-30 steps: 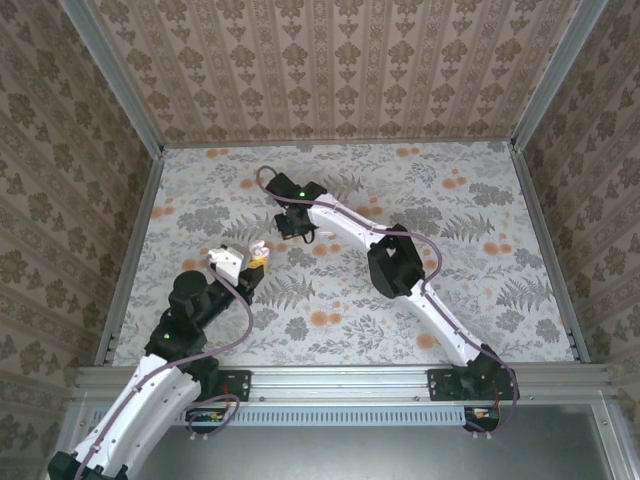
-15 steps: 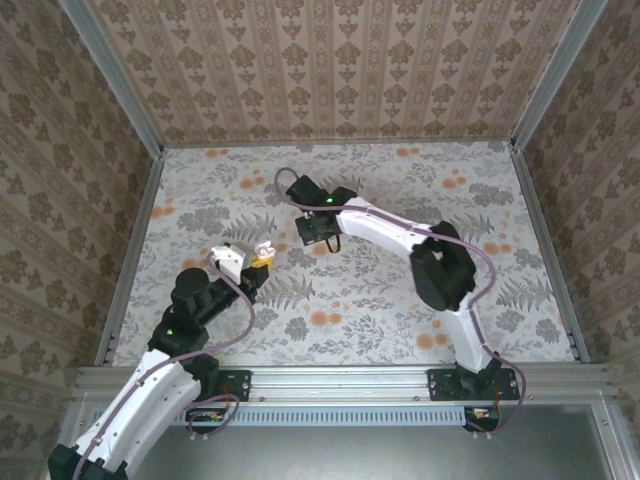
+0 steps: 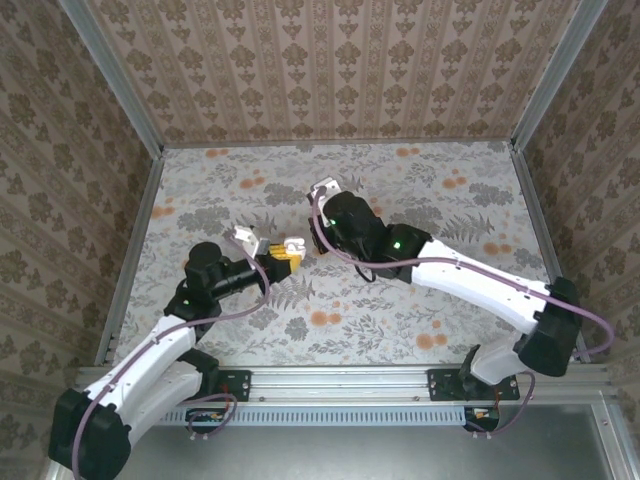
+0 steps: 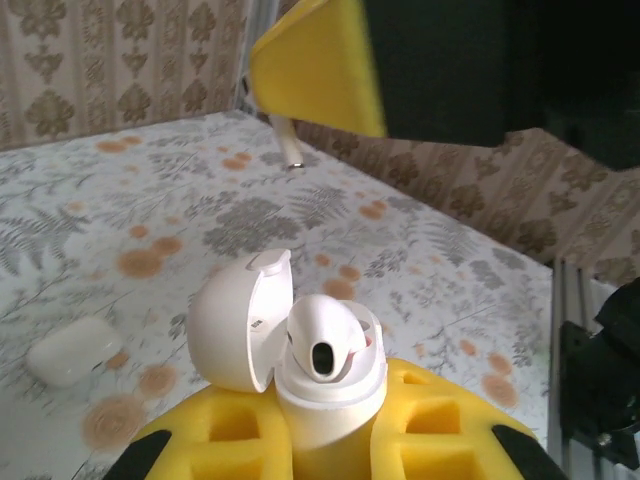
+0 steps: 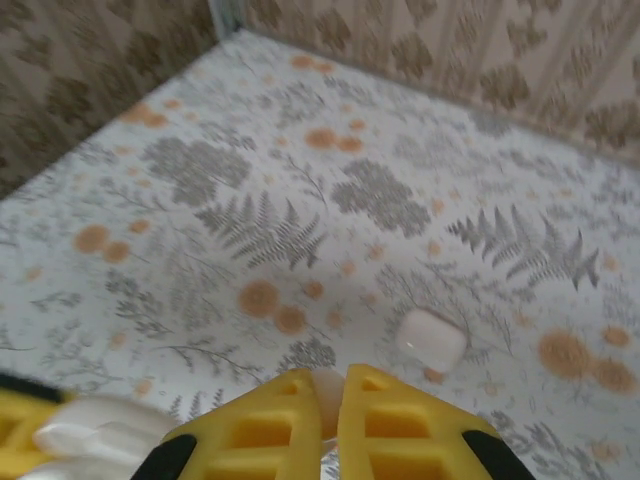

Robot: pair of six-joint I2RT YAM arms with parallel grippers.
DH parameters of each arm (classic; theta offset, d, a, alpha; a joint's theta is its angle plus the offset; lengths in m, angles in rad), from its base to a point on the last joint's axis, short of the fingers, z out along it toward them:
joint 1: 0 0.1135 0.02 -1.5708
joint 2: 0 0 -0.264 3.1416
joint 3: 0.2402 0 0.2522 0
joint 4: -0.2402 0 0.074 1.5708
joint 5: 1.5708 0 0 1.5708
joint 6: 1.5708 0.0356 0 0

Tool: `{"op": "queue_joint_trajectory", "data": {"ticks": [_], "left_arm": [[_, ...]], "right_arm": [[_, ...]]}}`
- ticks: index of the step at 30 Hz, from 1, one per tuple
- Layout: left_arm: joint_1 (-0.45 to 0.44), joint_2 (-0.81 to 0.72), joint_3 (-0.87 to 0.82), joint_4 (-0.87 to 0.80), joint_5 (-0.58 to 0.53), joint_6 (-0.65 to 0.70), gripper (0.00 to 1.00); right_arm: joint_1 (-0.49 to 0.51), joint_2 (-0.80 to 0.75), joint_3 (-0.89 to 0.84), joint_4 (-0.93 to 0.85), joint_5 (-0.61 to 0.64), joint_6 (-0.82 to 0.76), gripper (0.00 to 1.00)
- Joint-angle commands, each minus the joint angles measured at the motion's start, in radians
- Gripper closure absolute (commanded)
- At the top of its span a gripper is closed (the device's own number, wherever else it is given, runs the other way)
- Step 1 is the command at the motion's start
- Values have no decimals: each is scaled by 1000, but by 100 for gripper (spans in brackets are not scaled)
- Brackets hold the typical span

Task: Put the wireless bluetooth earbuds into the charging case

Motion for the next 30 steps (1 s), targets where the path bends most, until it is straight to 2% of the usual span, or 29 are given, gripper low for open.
{"op": "queue_joint_trajectory", "data": {"ticks": [1,7,11,23,30], "left_arm": [[4,10,43,88,88,-62,100],[3,2,55,98,72,-111,100],[2,-4,56,107,68,-138,100],[-4,-1,65,105,60,-154,100],[-9,0,70,111,57,-169,100]], "right_arm": [[29,-85,-59,118,33,-88,92],[51,-147,-146,224,-6,-123,89],[56,-170,-176,273,-75,-139,89],[69,-137,-149,240,-157,-202,91],[72,-106,-159,264,-153,-233,91]]}}
